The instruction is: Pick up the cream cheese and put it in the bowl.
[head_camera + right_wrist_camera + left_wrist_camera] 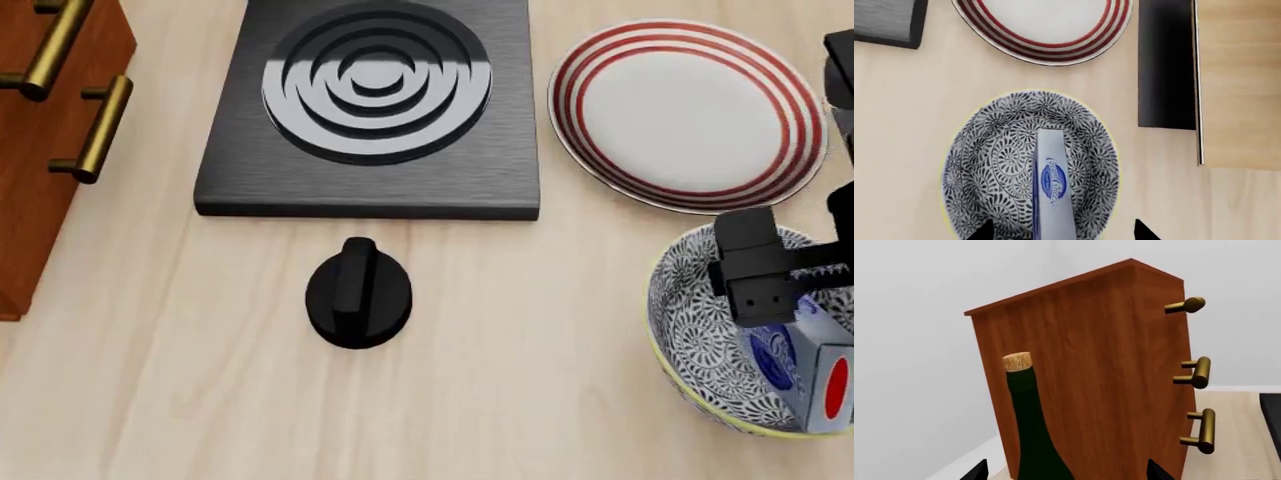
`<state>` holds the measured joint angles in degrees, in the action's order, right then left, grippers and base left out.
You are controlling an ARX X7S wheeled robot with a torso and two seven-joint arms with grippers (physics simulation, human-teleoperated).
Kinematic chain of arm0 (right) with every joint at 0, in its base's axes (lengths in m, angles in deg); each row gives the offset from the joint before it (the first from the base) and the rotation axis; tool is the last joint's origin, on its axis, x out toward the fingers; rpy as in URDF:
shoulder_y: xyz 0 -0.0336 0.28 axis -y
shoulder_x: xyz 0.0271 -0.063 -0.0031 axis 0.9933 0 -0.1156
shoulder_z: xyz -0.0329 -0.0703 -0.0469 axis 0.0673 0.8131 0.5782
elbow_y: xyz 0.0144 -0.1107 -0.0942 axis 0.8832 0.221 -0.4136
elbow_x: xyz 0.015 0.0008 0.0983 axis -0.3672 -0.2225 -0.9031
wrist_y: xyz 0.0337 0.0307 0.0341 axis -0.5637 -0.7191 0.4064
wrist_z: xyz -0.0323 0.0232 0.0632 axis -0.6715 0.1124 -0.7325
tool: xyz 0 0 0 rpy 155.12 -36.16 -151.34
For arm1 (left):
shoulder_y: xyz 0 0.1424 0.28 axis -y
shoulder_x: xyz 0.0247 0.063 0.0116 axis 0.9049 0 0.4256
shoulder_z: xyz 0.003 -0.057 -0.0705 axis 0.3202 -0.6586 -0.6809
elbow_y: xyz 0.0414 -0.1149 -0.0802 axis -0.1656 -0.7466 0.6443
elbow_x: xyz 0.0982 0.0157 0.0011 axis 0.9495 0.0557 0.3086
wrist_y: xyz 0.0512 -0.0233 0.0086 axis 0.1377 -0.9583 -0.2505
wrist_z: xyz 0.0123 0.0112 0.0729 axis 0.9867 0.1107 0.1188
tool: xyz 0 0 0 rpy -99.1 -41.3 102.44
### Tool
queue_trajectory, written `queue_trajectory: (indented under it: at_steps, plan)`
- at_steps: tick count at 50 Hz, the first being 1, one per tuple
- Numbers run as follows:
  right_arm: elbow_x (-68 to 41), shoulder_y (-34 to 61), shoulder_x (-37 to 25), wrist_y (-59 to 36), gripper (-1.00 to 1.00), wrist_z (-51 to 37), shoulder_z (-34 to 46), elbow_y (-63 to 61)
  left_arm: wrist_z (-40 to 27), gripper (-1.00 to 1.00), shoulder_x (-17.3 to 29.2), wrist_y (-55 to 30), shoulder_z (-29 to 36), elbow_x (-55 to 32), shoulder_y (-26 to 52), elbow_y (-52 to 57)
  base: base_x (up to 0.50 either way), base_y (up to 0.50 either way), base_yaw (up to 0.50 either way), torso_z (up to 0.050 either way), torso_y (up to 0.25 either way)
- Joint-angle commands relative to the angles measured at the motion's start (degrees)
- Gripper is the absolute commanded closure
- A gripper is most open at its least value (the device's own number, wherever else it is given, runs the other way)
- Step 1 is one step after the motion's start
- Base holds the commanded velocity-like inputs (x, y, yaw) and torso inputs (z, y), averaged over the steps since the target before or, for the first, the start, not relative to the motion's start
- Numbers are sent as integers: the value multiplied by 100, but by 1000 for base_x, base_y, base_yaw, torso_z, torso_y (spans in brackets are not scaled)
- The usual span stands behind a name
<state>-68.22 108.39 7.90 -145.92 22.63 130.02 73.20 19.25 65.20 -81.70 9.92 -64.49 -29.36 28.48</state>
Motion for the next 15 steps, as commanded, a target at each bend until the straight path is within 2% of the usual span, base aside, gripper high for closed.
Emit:
queue_trajectory:
  at_steps: [1,6,15]
  plan:
    - [-968,195,-468,36,-100,-854,-248,-797,1,-100,15,-50,25,2,20,3,0,0,0,0,0]
    - [-1249,2,-842,344,-100,-966,-440,-1389,7,-100,24,-87,61,26,41,-19,0,0,0,0,0]
    - [-1624,-805,-1803,1321,-100,-970,-988,-3434,39,-100,49,-226,136,44,97,-32,0,0,0,0,0]
